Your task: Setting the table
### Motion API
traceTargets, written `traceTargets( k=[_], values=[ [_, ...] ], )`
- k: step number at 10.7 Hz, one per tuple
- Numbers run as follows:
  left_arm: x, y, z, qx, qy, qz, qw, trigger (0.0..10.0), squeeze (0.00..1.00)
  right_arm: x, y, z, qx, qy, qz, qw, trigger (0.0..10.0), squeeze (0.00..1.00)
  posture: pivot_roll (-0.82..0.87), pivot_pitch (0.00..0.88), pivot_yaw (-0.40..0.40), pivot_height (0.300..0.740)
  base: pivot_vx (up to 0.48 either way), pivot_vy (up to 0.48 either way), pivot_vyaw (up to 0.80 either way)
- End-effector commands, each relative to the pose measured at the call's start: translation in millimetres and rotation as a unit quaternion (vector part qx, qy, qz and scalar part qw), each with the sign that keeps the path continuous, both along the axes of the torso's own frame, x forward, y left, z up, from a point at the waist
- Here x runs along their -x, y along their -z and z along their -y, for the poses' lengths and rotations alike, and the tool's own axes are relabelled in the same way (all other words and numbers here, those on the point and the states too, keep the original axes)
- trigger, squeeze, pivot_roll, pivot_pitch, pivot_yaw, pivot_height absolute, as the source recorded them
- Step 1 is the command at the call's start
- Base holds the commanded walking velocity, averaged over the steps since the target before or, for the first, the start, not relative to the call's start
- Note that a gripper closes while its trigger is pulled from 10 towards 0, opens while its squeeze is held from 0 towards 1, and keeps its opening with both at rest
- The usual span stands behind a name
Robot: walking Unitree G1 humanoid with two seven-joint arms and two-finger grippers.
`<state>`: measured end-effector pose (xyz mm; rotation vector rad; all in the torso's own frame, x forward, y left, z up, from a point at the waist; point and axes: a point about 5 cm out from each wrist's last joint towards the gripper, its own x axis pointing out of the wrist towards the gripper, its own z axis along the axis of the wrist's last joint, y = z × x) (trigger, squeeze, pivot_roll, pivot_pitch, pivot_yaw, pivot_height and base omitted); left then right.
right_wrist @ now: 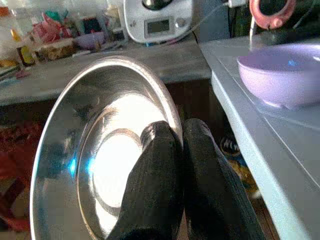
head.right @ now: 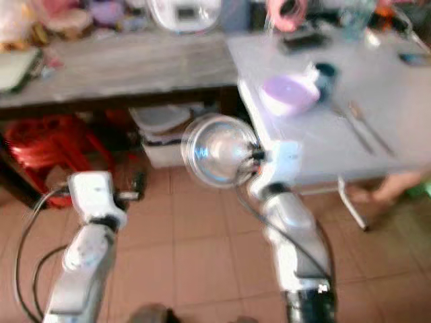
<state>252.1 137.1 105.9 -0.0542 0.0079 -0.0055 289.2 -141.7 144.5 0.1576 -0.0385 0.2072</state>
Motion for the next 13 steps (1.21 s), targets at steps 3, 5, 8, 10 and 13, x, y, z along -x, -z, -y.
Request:
traceTargets(
  k=[3, 5, 8, 10, 13],
  values=[
    [-2.0, -1.6, -6.7, -0.012, -0.011, 0.005, 1.0, 10.0, 0.0, -3.0, -10.9, -12.8, -0.003, -0.02, 0.024, 0.999, 10.0, 0.0, 0.02, 0.056, 0.023, 0.74, 0.48, 0.0, 0.0],
    [-3.1, -2.2, -7.5, -0.012, -0.015, 0.006, 1.0, 10.0, 0.0, -1.7, -13.2, -15.2, 0.011, -0.032, 0.036, 0.999, 10.0, 0.0, 0.02, 0.056, 0.026, 0.74, 0.476, 0.0, 0.4],
    [-3.7, -2.8, -8.3, -0.014, -0.018, 0.007, 1.0, 10.0, 0.0, -2.3, -14.0, -16.1, 0.006, -0.028, 0.036, 0.999, 10.0, 0.0, 0.02, 0.06, 0.028, 0.74, 0.467, 0.0, 0.46],
    [-3.8, -3.7, -8.1, -0.015, -0.018, 0.009, 1.0, 10.0, 0.0, -5.6, -17.2, -14.4, 0.005, -0.021, 0.041, 0.999, 10.0, 0.0, 0.02, 0.069, 0.028, 0.74, 0.461, 0.0, 0.0],
    [-1.8, -2.9, -7.3, -0.014, -0.018, 0.007, 1.0, 10.0, 0.0, -6.1, -18.0, -14.3, 0.006, -0.018, 0.044, 0.999, 10.0, 0.0, 0.02, 0.079, 0.029, 0.74, 0.446, 0.0, 0.0]
  ],
)
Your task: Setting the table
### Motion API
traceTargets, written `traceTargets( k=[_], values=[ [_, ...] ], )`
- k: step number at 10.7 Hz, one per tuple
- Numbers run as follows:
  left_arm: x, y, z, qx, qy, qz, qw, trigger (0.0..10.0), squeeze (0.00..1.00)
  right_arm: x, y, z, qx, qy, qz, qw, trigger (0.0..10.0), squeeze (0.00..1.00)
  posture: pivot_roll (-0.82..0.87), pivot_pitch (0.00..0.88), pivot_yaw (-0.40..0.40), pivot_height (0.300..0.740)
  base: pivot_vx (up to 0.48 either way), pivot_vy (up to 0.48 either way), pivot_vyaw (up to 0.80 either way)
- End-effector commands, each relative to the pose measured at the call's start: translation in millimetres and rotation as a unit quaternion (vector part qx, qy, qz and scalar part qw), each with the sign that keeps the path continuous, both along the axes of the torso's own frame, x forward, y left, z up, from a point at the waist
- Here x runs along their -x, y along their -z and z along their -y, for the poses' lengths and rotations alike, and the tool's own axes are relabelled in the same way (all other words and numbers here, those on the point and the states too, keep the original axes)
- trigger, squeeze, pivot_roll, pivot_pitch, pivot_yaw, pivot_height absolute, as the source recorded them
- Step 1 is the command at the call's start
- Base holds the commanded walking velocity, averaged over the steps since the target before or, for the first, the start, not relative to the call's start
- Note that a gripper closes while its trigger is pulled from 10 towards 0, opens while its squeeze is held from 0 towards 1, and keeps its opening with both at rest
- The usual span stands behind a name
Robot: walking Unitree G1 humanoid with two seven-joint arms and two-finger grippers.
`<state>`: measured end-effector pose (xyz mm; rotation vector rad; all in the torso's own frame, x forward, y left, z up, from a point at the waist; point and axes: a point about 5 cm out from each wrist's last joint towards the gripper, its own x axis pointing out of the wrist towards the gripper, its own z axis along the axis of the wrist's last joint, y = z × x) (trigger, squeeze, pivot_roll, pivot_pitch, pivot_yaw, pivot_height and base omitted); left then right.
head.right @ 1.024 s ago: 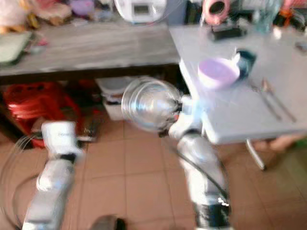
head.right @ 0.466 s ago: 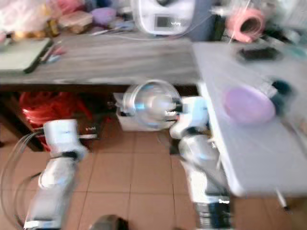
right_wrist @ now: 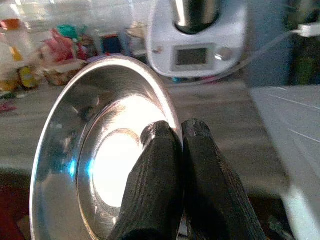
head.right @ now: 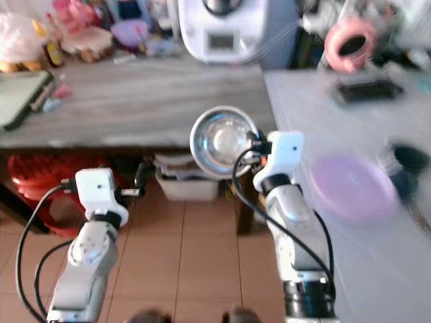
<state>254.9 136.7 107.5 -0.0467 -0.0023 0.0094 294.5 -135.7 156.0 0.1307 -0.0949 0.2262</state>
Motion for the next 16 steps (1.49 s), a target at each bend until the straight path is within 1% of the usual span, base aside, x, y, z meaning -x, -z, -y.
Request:
traceTargets(
  k=[1, 4, 6, 8, 10, 11, 12, 13, 14, 15, 16],
  values=[
    [1.3, -1, -7.5, -0.007, -0.011, 0.001, 1.0, 10.0, 0.0, -1.0, -7, -8.2, -0.004, -0.01, 0.015, 1.0, 10.0, 0.0, 0.02, 0.081, 0.03, 0.74, 0.39, 0.281, 0.0],
    [1.6, -2, -6.7, -0.012, -0.007, 0.002, 1.0, 10.0, 0.0, -7.7, -12, -4.8, -0.002, -0.001, 0.026, 1.0, 10.0, 0.0, 0.02, 0.086, 0.033, 0.74, 0.356, 0.321, 0.0],
    [1.7, -2, -6.7, -0.011, -0.005, 0.0, 1.0, 10.0, 0.0, -17.2, -15, 2.4, -0.01, 0.025, 0.023, 0.999, 10.0, 0.0, 0.02, 0.088, 0.036, 0.74, 0.349, 0.328, 0.0],
    [1.8, 0, -6.9, -0.006, -0.01, -0.008, 1.0, 10.0, 0.0, -21.4, -13, 3.4, -0.009, 0.027, 0.015, 0.999, 10.0, 0.0, 0.03, 0.09, 0.037, 0.74, 0.139, 0.414, 0.0],
    [3.1, -1, -7.5, -0.017, -0.007, -0.002, 1.0, 10.0, 0.0, -23.7, -8, 3.4, -0.019, 0.036, 0.001, 0.999, 10.0, 0.0, 0.03, 0.093, 0.033, 0.74, 0.0, 0.469, 0.0],
    [5.6, -2, -8.8, -0.015, -0.01, 0.004, 1.0, 10.0, 0.0, -22.5, -2, 3.0, -0.028, 0.046, -0.015, 0.998, 10.0, 0.0, 0.04, 0.098, 0.032, 0.74, 0.0, 0.0, 0.0],
    [8.2, -1, -9.6, -0.014, -0.008, 0.0, 1.0, 10.0, 0.0, -19.6, 8, 4.4, -0.035, 0.061, -0.041, 0.997, 10.0, 0.0, 0.04, 0.104, 0.031, 0.74, 0.0, 0.0, 0.0],
    [9.6, 0, -10.0, -0.021, -0.007, -0.006, 1.0, 10.0, 0.0, -18.1, 12, 4.8, -0.038, 0.066, -0.052, 0.996, 10.0, 0.0, 0.04, 0.104, 0.03, 0.74, 0.0, 0.0, 0.0],
    [14.6, 1, -7.0, -0.058, 0.001, -0.009, 0.998, 10.0, 0.0, -16.9, 18, 6.7, -0.045, 0.078, -0.069, 0.994, 10.0, 0.0, 0.05, 0.107, 0.03, 0.74, 0.0, 0.0, 0.0],
    [17.5, 2, -6.4, -0.067, 0.0, -0.012, 0.998, 10.0, 0.0, -17.9, 20, 9.4, -0.055, 0.089, -0.076, 0.992, 10.0, 0.0, 0.05, 0.108, 0.032, 0.74, 0.0, 0.0, 0.0],
    [20.1, -2, -0.9, -0.083, 0.017, 0.002, 0.996, 10.0, 0.0, -20.7, 20, 14.2, -0.059, 0.103, -0.081, 0.99, 10.0, 0.0, 0.05, 0.11, 0.033, 0.74, 0.0, 0.0, 0.0]
  ],
)
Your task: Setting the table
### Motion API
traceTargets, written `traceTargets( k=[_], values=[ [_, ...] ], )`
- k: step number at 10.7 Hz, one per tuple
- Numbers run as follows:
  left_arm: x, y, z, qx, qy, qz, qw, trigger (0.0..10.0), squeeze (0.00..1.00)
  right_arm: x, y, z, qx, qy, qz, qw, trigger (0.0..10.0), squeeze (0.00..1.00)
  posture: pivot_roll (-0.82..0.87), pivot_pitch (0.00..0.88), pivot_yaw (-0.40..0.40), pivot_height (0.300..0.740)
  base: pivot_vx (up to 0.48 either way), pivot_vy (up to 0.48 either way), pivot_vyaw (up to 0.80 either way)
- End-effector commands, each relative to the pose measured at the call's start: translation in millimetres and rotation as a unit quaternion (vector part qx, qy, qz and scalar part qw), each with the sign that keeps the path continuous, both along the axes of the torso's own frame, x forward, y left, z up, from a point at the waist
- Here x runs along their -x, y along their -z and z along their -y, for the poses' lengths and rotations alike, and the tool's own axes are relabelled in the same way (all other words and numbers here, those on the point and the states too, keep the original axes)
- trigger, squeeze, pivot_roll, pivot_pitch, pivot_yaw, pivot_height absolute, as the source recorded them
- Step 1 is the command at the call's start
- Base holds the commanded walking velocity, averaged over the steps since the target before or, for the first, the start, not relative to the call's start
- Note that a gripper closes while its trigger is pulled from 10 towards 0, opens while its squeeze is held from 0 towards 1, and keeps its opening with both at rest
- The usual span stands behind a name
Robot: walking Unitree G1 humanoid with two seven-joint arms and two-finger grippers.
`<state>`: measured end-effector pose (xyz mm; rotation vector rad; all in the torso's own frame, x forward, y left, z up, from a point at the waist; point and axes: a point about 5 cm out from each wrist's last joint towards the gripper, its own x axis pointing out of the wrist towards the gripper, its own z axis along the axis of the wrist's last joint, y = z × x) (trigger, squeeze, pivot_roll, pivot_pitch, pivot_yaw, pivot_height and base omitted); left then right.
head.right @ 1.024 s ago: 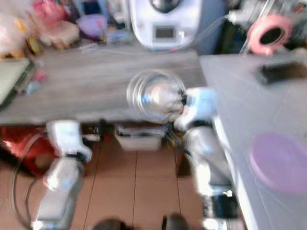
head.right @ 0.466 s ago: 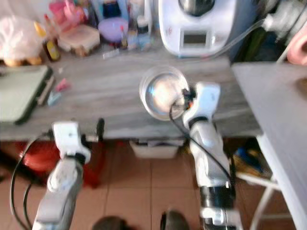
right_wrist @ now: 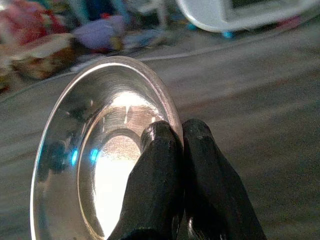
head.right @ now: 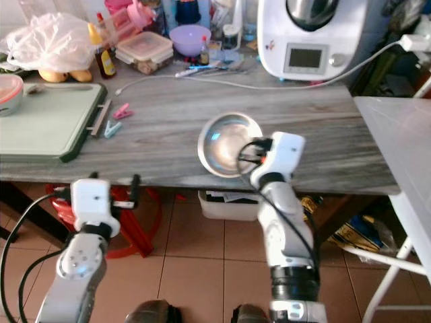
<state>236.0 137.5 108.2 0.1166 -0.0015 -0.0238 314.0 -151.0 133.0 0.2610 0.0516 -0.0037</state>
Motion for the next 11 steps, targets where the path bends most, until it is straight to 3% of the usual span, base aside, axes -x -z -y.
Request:
traceTargets(
  k=[1, 3, 4, 5, 8, 11],
  values=[
    [0.2, -7, 2.8, -0.016, 0.012, 0.015, 1.0, 10.0, 0.0, -2.7, -1, 2.0, -0.011, 0.005, -0.006, 1.0, 10.0, 0.0, 0.05, 0.116, 0.032, 0.74, 0.0, 0.0, 0.0],
    [-0.5, -10, 0.1, -0.023, 0.007, 0.021, 0.999, 10.0, 0.0, -6.2, 3, 5.3, -0.03, 0.017, -0.027, 0.999, 10.0, 0.0, 0.05, 0.125, 0.032, 0.74, 0.0, 0.0, 0.0],
    [1.5, -7, -2.9, -0.01, 0.003, 0.011, 1.0, 10.0, 0.0, -8.4, 4, 5.1, -0.04, 0.018, -0.035, 0.998, 10.0, 0.13, 0.05, 0.131, 0.032, 0.74, 0.0, 0.0, 0.0],
    [2.9, -5, -6.3, 0.006, -0.001, 0.005, 1.0, 10.0, 0.0, -13.4, 5, 3.9, -0.05, 0.015, -0.041, 0.998, 10.0, 1.0, 0.06, 0.135, 0.032, 0.74, 0.0, 0.0, 0.0],
    [2.4, -6, -7.8, 0.004, 0.002, 0.006, 1.0, 10.0, 0.0, -22.9, 4, -2.2, -0.067, 0.002, -0.051, 0.996, 10.0, 1.0, 0.06, 0.135, 0.034, 0.74, 0.0, 0.0, 0.0],
    [2.1, -7, -9.9, 0.004, -0.004, 0.007, 1.0, 10.0, 0.0, -21.2, -2, -6.1, -0.055, -0.015, -0.025, 0.998, 10.0, 1.0, 0.06, 0.141, 0.039, 0.74, 0.0, 0.0, 0.0]
  ],
)
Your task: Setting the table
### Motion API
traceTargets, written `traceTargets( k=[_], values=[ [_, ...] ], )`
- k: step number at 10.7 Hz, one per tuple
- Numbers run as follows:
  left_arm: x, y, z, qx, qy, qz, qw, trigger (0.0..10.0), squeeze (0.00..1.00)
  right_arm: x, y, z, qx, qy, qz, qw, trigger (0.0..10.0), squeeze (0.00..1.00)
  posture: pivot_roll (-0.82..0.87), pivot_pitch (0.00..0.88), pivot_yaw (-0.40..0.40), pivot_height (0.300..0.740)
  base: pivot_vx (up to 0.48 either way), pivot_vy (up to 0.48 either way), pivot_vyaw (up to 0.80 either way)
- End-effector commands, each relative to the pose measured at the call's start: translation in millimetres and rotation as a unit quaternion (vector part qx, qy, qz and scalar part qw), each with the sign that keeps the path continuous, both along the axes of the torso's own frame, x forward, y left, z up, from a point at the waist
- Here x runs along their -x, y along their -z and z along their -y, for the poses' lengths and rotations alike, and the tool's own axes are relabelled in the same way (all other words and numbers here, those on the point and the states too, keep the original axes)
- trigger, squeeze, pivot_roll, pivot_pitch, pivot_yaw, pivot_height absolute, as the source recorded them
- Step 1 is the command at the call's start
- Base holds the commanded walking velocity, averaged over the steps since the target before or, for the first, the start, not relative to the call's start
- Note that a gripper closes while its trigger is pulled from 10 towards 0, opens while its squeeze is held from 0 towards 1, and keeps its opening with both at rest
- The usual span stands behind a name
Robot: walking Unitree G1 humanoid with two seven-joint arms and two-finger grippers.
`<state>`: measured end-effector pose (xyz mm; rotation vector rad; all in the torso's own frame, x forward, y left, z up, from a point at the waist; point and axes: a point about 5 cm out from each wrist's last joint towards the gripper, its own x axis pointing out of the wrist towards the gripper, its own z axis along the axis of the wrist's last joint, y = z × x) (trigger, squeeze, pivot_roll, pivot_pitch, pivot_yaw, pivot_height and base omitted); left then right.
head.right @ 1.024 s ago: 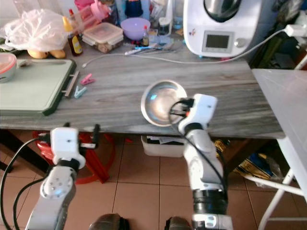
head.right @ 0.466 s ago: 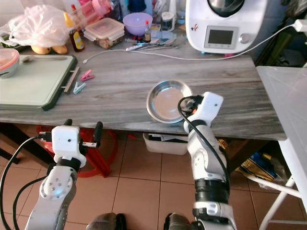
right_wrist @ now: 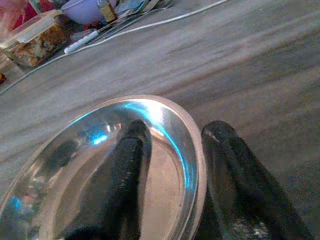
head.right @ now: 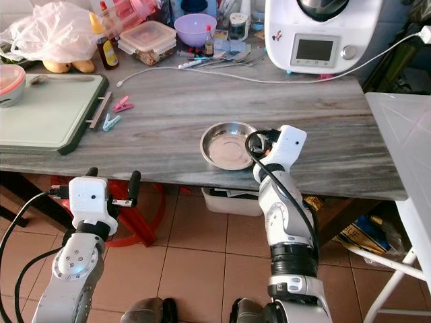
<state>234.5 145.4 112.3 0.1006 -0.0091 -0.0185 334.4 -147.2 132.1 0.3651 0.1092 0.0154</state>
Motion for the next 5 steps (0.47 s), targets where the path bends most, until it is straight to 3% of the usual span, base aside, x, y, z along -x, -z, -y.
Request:
traceTargets(
  k=[1, 2, 3, 4, 5],
  values=[
    [0.6, -3, -2.4, -0.001, -0.003, 0.003, 1.0, 10.0, 0.0, 2.1, -8, -3.8, 0.01, -0.013, 0.028, 0.999, 10.0, 1.0, 0.06, 0.143, 0.037, 0.74, 0.0, 0.0, 0.0],
    [0.5, -3, -2.4, 0.004, -0.003, 0.003, 1.0, 10.0, 0.0, 5.7, -13, -3.7, 0.03, -0.015, 0.05, 0.998, 10.0, 1.0, 0.06, 0.144, 0.034, 0.74, 0.0, 0.0, 0.0],
    [1.4, -2, -3.4, 0.011, -0.01, -0.001, 1.0, 10.0, 0.0, 17.6, -23, -5.1, 0.107, -0.037, 0.107, 0.988, 10.0, 1.0, 0.06, 0.14, 0.028, 0.74, 0.0, 0.0, 0.0],
    [1.9, 0, -4.0, 0.014, -0.014, -0.004, 1.0, 10.0, 0.0, 25.4, -23, -5.8, 0.147, -0.046, 0.125, 0.98, 10.0, 1.0, 0.06, 0.137, 0.025, 0.74, 0.0, 0.0, 0.0],
    [1.9, 0, -3.9, 0.013, -0.013, -0.005, 1.0, 10.0, 0.0, 28.4, -21, -2.8, 0.151, -0.039, 0.118, 0.981, 10.0, 1.0, 0.05, 0.134, 0.023, 0.74, 0.0, 0.0, 0.0]
  ],
)
